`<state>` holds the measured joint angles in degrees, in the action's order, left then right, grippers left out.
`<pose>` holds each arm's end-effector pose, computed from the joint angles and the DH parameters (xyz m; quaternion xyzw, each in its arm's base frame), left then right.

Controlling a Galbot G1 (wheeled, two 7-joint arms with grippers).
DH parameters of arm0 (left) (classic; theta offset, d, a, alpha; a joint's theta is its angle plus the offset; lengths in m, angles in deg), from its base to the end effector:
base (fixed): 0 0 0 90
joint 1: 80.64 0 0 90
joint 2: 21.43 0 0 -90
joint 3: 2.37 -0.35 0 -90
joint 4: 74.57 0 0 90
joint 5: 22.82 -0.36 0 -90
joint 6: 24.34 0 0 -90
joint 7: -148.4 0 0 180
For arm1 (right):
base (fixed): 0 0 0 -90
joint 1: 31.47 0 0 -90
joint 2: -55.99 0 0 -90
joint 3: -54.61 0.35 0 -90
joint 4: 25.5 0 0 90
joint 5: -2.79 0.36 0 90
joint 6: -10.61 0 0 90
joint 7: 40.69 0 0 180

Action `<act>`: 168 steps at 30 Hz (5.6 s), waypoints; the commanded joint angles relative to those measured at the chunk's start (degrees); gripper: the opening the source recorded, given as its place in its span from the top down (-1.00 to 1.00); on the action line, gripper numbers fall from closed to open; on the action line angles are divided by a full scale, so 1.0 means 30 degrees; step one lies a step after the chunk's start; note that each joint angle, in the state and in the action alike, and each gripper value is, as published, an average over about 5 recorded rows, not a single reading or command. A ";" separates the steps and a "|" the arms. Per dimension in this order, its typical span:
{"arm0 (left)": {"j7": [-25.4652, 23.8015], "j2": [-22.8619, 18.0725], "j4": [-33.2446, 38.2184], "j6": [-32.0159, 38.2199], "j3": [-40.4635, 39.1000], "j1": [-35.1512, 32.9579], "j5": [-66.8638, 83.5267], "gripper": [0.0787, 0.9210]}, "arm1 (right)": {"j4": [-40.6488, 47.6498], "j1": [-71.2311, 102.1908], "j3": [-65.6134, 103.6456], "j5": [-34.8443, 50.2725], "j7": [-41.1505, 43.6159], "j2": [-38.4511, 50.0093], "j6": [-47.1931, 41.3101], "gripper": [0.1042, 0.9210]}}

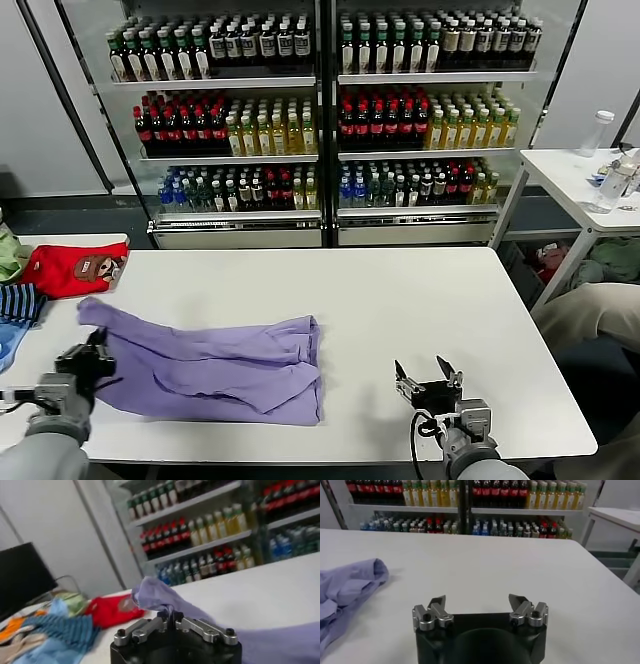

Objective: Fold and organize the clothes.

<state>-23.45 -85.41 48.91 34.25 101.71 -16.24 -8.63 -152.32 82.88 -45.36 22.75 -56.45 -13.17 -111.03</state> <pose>0.2177 0.1321 -0.2196 0.0879 -0.9711 -0.1446 0.1682 0.1995 -0.0011 -0.2475 0.0545 -0.9764 0.0204 0.2079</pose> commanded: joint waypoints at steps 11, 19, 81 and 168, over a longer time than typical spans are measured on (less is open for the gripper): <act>-0.0898 -0.4258 -0.0337 -0.0118 -1.0762 0.2770 -0.1364 0.91 | -0.0013 0.0024 0.0317 -0.0048 -0.0019 0.0071 -0.0029 -0.76; -0.0325 -0.5391 -0.1791 0.1047 -1.2189 0.3953 -0.2234 0.85 | -0.0026 -0.0070 0.0117 -0.0066 -0.0024 0.0088 -0.0051 -0.76; -0.1614 0.0429 0.1534 -0.0627 0.3194 0.0224 0.6389 0.85 | 0.0557 -0.0481 -0.0471 0.0099 0.0245 -0.0038 -0.0178 -0.76; -0.3374 -0.1818 -0.2998 0.7883 -0.0230 0.2013 -0.2136 -0.77 | 0.6074 -0.7888 -0.8282 0.6504 -0.3984 -0.3126 -0.0174 0.18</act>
<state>-33.45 -90.81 40.72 56.97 100.43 -10.00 -14.36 -133.38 61.21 -71.53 41.58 -68.32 -22.85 -111.92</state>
